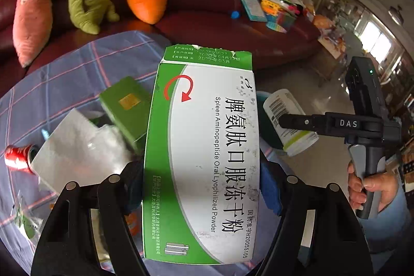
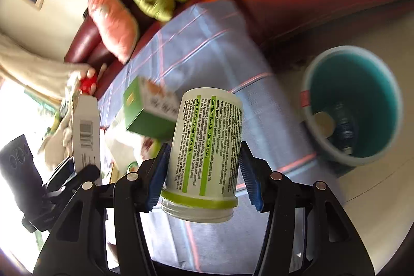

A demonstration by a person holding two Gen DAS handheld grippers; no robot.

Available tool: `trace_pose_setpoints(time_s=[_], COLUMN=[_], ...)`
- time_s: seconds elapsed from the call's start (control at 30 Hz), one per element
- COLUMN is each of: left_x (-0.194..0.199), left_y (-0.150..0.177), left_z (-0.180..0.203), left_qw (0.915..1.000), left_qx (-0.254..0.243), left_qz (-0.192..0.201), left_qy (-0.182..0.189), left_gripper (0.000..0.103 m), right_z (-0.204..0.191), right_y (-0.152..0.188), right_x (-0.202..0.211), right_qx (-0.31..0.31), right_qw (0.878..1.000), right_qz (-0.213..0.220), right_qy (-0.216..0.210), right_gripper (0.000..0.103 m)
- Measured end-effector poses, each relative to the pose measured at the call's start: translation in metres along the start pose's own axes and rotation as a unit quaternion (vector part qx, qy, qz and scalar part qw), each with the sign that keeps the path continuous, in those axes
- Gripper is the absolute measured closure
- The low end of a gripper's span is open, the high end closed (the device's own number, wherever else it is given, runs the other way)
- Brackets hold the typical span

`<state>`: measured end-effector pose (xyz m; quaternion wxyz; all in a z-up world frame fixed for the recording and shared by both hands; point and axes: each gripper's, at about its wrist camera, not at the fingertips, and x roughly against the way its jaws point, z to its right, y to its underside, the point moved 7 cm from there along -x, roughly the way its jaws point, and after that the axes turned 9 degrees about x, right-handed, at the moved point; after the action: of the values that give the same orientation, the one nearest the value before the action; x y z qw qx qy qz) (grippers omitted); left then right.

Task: Collect trash
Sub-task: 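Carry the medicine box and pill bottle over the teal bucket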

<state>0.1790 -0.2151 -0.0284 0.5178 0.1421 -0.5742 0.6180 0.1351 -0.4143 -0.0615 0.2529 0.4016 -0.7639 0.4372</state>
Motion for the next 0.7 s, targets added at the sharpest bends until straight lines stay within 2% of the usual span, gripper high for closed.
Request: trace_pose_setpoints(time_s=[0.17,0.33,0.7], left_x=[-0.052,-0.113,-0.212], left_y=[-0.017,-0.023,-0.032], left_z=[0.066,0.109,0.152], left_qw=[0.9985,0.9953,0.988], left_qx=[-0.04,-0.057,-0.068], left_qz=[-0.029,-0.072,-0.135], left_qy=[0.021,0.031,0.034], left_gripper=[0.03,0.03,0.029], right_z=[0.087,0.147,0.203], right_y=[-0.005,-0.001,-0.007], right_x=[0.046,0.068,0.061], right_qx=[-0.058,-0.1,-0.14], right_qw=[0.997,0.992,0.986], right_qz=[0.042,0.051,0.042], right_qy=[0.036,0.053,0.076], right_gripper=[0.052,0.052,0.052])
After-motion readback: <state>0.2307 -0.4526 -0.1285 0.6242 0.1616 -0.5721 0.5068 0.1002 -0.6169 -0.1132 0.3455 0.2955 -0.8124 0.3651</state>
